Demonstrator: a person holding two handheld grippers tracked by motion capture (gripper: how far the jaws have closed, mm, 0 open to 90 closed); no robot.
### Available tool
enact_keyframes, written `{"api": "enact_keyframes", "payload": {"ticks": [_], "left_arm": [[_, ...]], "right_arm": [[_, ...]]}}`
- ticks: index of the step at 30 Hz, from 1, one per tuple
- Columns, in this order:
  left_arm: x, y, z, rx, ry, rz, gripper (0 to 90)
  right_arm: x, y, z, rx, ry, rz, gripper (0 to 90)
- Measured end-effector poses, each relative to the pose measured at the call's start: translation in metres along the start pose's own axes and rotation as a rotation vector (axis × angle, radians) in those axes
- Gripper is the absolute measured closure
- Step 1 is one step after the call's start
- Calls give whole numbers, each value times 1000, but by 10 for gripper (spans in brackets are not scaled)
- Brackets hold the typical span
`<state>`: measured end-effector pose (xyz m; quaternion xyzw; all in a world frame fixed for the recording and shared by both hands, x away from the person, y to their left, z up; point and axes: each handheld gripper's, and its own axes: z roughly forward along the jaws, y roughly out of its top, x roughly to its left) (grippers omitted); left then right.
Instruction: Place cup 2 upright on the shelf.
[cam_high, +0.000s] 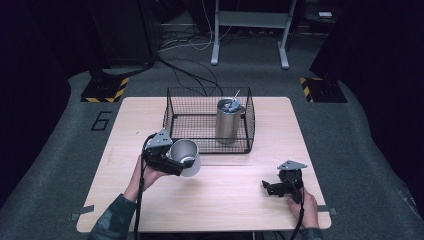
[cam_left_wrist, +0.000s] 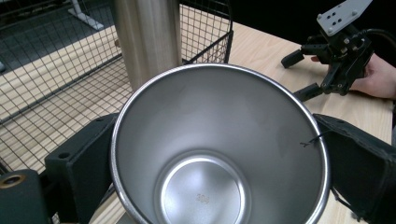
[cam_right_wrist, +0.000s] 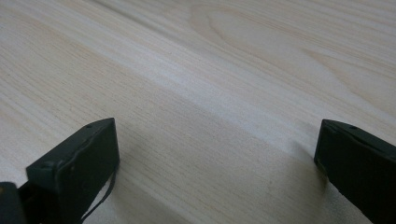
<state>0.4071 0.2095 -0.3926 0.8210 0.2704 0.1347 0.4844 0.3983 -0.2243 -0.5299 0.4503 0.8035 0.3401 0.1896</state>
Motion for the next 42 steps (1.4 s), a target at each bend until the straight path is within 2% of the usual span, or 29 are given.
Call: {"api": "enact_keyframes", "payload": {"ticks": [8, 16, 23, 33, 42], "left_arm": [[0, 16, 1, 9, -4, 24, 59], [0, 28, 5, -6, -4, 36, 59], [-1, 40, 5, -3, -21, 52, 59], [3, 57, 6, -11, -18, 60, 59], [8, 70, 6, -29, 3, 64, 59]], "right_arm": [[0, 0, 0, 0, 0, 0, 0], [0, 0, 0, 0, 0, 0, 0], [0, 0, 0, 0, 0, 0, 0], [0, 0, 0, 0, 0, 0, 0], [0, 0, 0, 0, 0, 0, 0]]}}
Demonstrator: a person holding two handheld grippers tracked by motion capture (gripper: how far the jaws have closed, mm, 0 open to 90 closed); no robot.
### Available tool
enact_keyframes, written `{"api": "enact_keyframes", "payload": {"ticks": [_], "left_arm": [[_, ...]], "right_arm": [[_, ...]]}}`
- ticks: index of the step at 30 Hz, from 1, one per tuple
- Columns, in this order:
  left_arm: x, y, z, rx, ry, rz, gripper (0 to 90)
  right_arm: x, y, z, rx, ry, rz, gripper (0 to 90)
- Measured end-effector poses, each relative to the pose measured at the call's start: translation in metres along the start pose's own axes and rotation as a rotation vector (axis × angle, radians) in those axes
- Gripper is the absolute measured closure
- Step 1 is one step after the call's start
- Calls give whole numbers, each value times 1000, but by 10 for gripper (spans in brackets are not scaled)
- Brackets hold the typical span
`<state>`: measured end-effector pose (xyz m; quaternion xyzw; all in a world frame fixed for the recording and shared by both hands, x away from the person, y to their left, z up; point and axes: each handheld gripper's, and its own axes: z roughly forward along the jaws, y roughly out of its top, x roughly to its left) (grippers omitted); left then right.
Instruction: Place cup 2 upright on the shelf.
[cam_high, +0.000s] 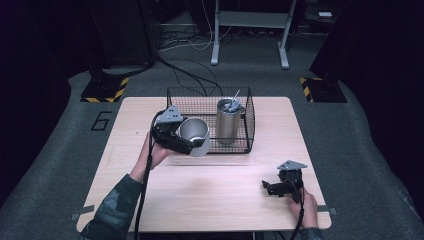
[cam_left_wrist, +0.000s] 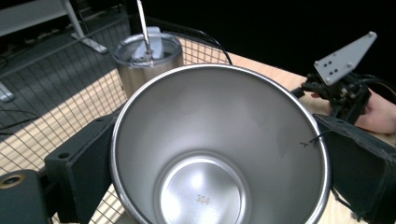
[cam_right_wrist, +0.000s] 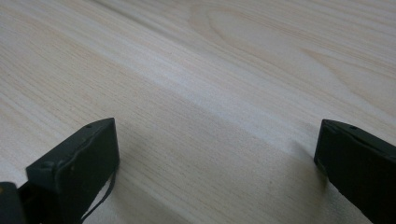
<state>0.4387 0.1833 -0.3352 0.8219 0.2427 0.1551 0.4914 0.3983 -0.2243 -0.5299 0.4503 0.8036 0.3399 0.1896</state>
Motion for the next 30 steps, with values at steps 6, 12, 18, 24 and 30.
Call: {"api": "enact_keyframes", "payload": {"ticks": [6, 12, 18, 24, 30], "left_arm": [[7, 10, -2, -8, 15, 3, 59], [13, 17, 1, -10, 33, 1, 59], [19, 20, 5, -7, 37, -16, 59], [25, 24, 9, -12, 56, -25, 59], [31, 28, 13, -6, 57, -24, 59]], "right_arm": [[0, 0, 0, 0, 0, 0, 0], [0, 0, 0, 0, 0, 0, 0], [0, 0, 0, 0, 0, 0, 0], [0, 0, 0, 0, 0, 0, 0], [0, 0, 0, 0, 0, 0, 0]]}}
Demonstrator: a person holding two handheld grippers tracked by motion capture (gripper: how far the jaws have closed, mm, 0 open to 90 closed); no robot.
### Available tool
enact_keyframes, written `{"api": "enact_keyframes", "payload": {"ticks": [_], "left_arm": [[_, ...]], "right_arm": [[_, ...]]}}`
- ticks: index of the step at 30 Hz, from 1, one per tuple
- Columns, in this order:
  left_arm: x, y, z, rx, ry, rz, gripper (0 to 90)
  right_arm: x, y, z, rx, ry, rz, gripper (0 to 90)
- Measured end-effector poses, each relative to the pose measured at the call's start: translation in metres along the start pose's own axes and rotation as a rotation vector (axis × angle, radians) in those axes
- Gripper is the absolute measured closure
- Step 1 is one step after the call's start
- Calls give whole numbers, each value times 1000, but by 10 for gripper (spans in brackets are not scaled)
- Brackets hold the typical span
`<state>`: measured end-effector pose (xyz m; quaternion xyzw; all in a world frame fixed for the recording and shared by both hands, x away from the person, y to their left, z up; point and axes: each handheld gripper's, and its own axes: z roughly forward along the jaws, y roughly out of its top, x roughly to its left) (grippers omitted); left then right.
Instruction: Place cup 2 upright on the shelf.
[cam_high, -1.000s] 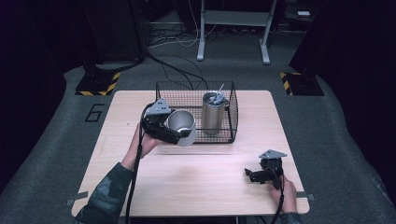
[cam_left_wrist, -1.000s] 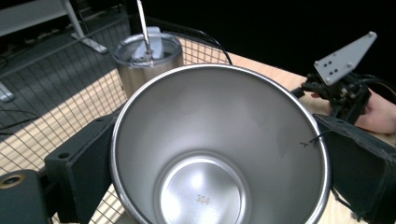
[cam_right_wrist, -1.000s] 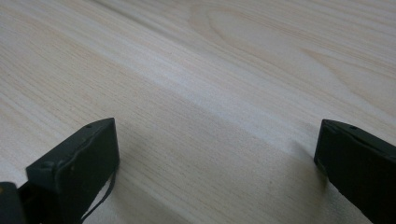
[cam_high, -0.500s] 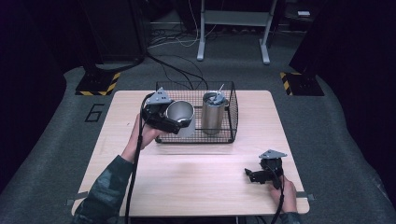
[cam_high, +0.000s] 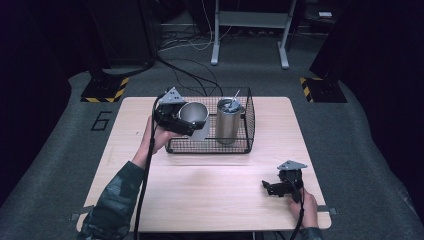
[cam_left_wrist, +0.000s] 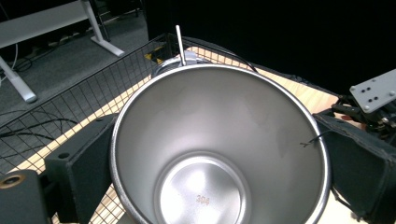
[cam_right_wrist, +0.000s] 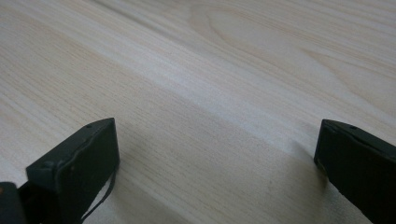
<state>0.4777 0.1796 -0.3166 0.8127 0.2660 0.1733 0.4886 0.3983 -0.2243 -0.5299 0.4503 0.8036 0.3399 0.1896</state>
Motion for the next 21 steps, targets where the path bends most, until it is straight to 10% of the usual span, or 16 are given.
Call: {"api": "enact_keyframes", "payload": {"ticks": [21], "left_arm": [[26, 2, 34, 55, 58, -46, 59]], "right_arm": [[0, 0, 0, 0, 0, 0, 0]]}}
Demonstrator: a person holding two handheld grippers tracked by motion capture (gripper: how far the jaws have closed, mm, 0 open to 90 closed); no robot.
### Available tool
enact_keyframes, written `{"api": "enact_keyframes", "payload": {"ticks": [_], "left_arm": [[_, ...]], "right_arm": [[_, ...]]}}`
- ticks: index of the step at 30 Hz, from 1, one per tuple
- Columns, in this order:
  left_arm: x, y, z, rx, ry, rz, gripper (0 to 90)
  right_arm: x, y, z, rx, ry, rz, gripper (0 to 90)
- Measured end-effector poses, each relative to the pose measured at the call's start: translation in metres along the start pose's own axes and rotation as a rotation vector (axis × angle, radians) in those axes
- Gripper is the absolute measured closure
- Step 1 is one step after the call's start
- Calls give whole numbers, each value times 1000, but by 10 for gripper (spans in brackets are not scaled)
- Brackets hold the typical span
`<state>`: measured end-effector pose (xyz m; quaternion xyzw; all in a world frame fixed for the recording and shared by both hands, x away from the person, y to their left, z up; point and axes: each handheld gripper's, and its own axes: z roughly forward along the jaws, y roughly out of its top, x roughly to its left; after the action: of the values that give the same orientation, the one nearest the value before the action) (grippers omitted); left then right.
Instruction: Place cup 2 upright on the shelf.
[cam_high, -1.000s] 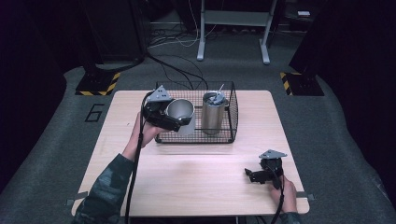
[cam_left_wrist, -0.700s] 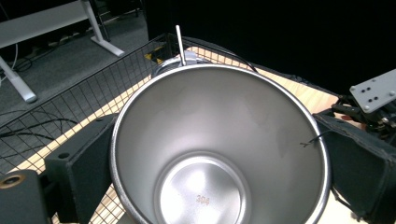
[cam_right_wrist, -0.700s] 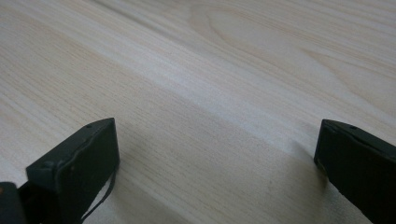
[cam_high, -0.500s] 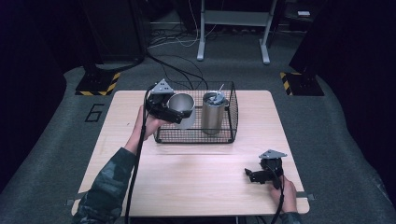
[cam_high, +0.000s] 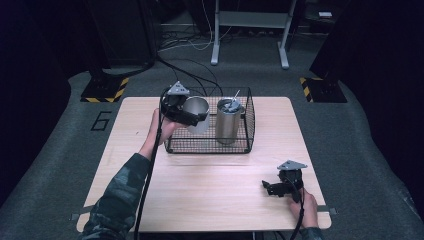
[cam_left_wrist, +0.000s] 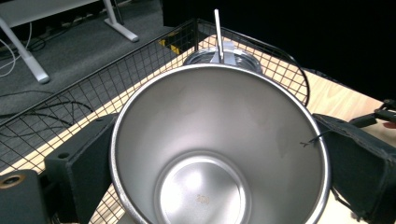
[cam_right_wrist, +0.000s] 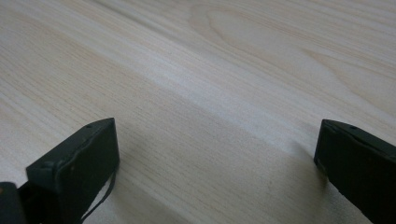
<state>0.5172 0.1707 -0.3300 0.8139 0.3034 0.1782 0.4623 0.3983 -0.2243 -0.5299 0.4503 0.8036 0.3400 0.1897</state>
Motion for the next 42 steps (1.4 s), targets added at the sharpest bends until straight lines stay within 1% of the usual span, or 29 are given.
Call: {"api": "enact_keyframes", "payload": {"ticks": [4, 6, 8, 12, 14, 18, 19, 20, 21, 24, 26, 28, 31, 34, 35, 37, 38, 39, 42], "left_arm": [[2, -1, 7, 2, 2, -10, 59], [3, -1, 8, 7, 3, -8, 59], [5, -2, 13, 27, 16, -3, 59], [8, -3, 18, 31, 19, -15, 59], [12, -4, 23, 25, 13, -39, 59], [14, -4, 28, 34, 24, -39, 59], [16, -5, 31, 32, 26, -51, 59], [16, -5, 31, 32, 26, -51, 59], [17, -6, 34, 49, 30, -52, 59], [19, -8, 37, 55, 35, -56, 59], [22, -10, 42, 61, 36, -73, 59], [24, -11, 45, 72, 38, -73, 59], [24, -12, 48, 80, 39, -77, 59], [25, -14, 52, 86, 41, -90, 59], [27, -15, 53, 97, 43, -84, 59], [27, -16, 54, 98, 43, -86, 59], [27, -16, 56, 91, 47, -94, 59], [28, -17, 58, 103, 47, -88, 59], [28, -18, 60, 112, 50, -85, 59]], "right_arm": [[0, 0, 0, 0, 0, 0, 0], [0, 0, 0, 0, 0, 0, 0], [0, 0, 0, 0, 0, 0, 0], [0, 0, 0, 0, 0, 0, 0], [0, 0, 0, 0, 0, 0, 0], [0, 0, 0, 0, 0, 1, 0], [0, 0, 0, -2, 0, 6, 0], [0, 0, 0, -2, 0, 6, 0], [0, 0, 0, -2, -1, 6, 0], [0, 0, 0, -2, 0, 7, 0], [0, 0, 0, -2, -1, 7, 0], [0, 0, 0, 0, 0, -1, 0], [0, 0, 0, 0, 0, 0, 0], [0, 0, 0, 0, 0, 0, 0], [0, 0, 0, -1, 0, 0, 0], [0, 0, 0, 0, 0, 0, 0], [0, 0, 0, 0, 0, 0, 0], [0, 0, 0, 0, 0, 0, 0], [0, 0, 0, 0, 0, 0, 0]]}}
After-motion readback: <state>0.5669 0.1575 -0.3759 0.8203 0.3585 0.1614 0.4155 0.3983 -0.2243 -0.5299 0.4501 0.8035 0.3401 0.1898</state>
